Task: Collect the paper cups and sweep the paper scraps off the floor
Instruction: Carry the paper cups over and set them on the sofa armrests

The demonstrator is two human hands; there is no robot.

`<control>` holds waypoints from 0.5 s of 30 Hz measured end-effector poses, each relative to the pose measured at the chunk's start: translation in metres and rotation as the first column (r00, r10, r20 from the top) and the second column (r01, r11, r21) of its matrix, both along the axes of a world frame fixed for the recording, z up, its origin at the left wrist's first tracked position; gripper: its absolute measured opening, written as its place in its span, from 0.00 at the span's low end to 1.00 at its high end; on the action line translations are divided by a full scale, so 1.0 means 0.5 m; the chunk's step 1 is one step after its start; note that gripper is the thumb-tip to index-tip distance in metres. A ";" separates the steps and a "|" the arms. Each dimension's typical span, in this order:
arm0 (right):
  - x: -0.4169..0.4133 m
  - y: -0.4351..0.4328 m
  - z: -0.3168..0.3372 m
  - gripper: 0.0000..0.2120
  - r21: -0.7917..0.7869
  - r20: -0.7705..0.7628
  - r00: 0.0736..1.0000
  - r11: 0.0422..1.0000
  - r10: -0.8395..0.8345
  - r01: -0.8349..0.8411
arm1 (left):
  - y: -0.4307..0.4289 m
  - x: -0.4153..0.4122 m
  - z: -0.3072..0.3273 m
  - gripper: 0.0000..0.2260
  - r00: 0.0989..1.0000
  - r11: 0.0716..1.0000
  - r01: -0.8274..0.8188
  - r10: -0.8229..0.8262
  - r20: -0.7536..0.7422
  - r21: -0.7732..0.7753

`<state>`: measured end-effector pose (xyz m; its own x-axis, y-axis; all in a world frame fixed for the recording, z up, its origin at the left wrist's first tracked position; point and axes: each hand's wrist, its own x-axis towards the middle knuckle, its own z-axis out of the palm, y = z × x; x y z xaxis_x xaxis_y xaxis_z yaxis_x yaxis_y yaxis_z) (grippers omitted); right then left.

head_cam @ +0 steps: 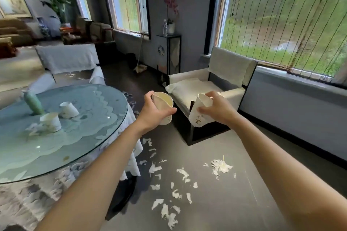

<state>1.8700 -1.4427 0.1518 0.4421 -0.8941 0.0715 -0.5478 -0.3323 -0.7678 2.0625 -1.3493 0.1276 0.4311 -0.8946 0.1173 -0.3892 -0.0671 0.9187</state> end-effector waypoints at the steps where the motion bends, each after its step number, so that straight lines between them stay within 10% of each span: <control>1: 0.009 -0.059 -0.006 0.24 0.002 0.003 1.000 1.000 -0.004 0.004 | -0.060 0.012 -0.007 0.43 1.000 1.000 0.008 -0.008 -0.011 0.004; 15: 0.277 -0.879 -0.008 0.19 -0.032 -0.100 0.980 0.984 0.172 -0.176 | -0.826 0.241 -0.055 0.46 0.992 0.992 -0.116 0.118 -0.036 0.038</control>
<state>2.0087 -1.8823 0.1479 0.5973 -0.8001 0.0556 -0.5495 -0.4587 -0.6983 2.1832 -1.7625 0.1000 0.5366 -0.8411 0.0674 -0.3413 -0.1433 0.9290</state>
